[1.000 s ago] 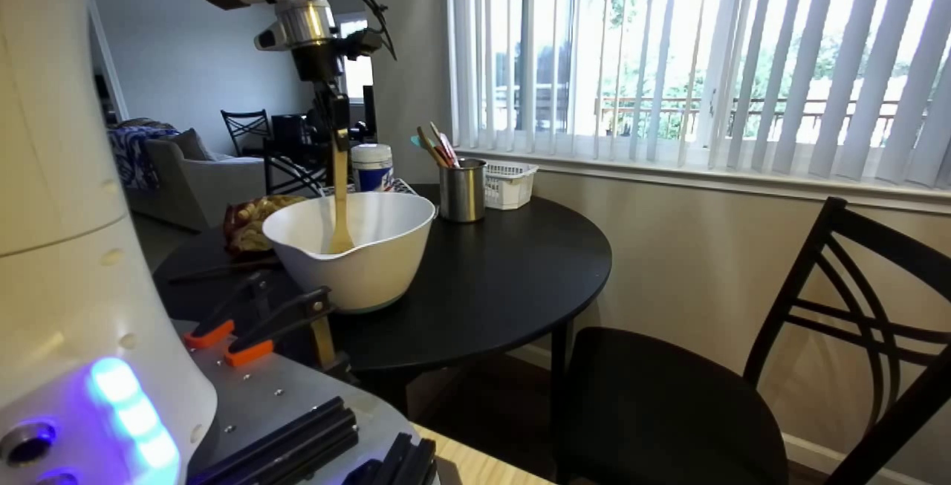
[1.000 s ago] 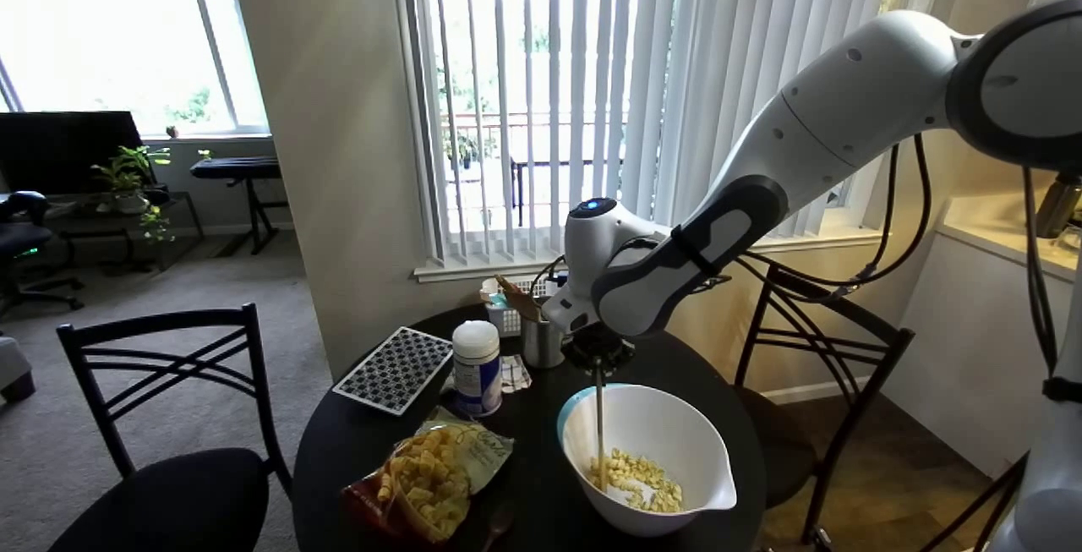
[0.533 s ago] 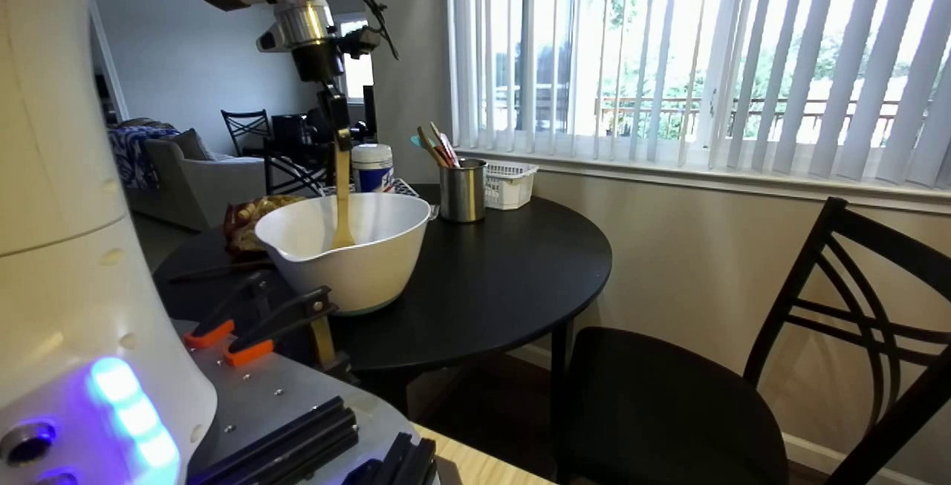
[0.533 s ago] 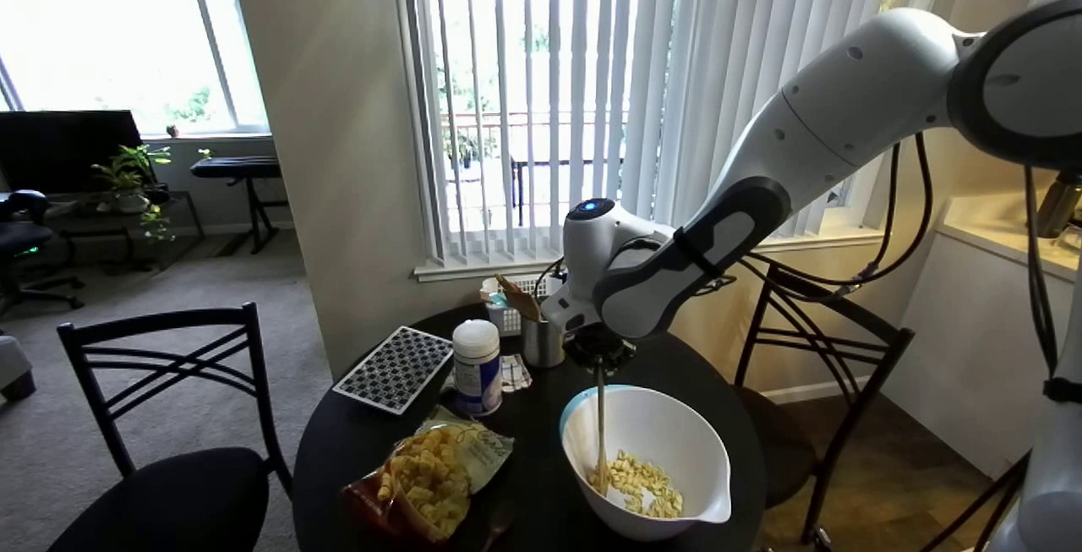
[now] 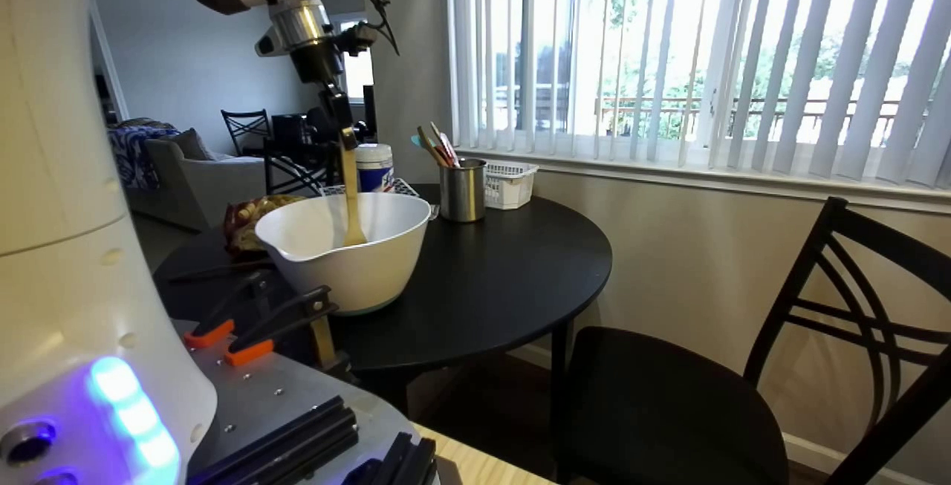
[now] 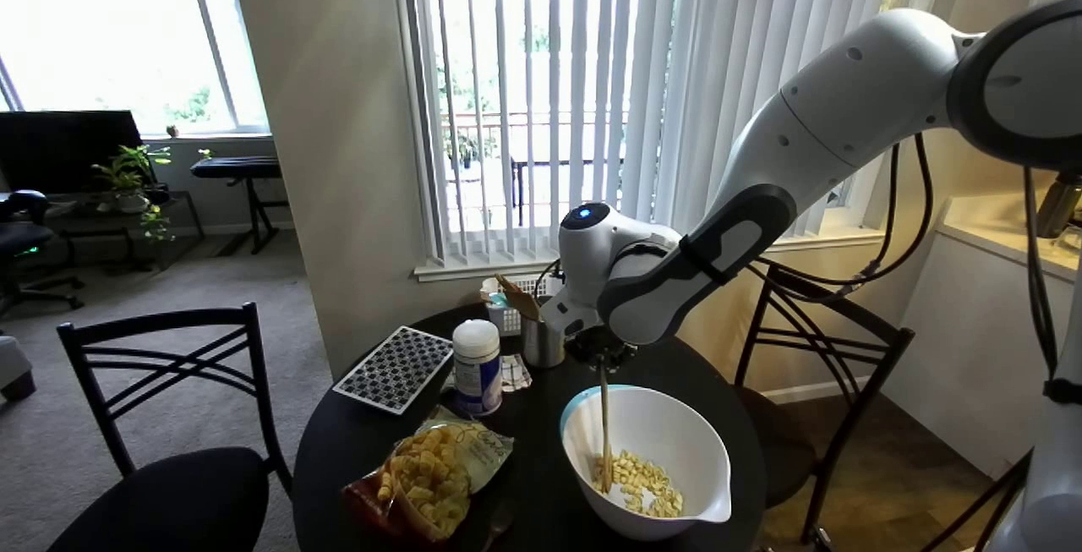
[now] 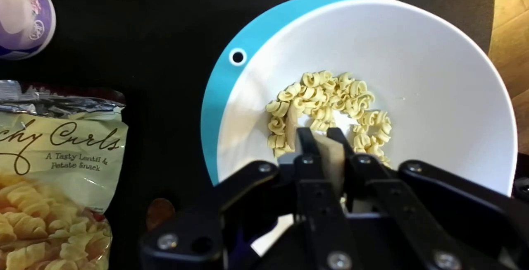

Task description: Mix the substance in the white bowl with the wooden spoon in the white bowl

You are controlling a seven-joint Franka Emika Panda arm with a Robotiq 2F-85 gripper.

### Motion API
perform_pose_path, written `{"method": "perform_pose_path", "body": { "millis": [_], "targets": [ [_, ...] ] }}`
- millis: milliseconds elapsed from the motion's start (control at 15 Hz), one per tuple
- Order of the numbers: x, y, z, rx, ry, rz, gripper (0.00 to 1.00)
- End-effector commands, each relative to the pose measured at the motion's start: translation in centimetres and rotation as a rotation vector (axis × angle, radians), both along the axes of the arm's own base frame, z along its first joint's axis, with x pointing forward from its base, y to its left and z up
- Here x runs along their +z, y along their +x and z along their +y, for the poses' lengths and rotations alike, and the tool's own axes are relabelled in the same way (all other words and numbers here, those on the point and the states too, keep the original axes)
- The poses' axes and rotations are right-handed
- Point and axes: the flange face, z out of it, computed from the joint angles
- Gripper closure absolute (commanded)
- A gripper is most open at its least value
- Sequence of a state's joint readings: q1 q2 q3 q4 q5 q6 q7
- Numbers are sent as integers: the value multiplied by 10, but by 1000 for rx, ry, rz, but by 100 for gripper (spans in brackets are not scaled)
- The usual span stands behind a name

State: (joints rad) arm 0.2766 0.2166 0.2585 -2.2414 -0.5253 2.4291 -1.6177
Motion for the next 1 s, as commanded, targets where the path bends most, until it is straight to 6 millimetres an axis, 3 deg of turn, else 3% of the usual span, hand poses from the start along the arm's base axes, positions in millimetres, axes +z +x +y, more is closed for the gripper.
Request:
{"method": "perform_pose_path", "body": {
  "millis": [0, 67, 200, 800, 933],
  "targets": [
    [-10, -8, -13, -10, -26, 4, 97],
    [-10, -8, -13, -14, -22, 8, 64],
    [-13, -8, -15, -18, -20, 16, 57],
    [-28, -11, -22, -37, -45, 42, 1],
    [-23, -7, -23, -70, -56, -10, 0]
  ]
}}
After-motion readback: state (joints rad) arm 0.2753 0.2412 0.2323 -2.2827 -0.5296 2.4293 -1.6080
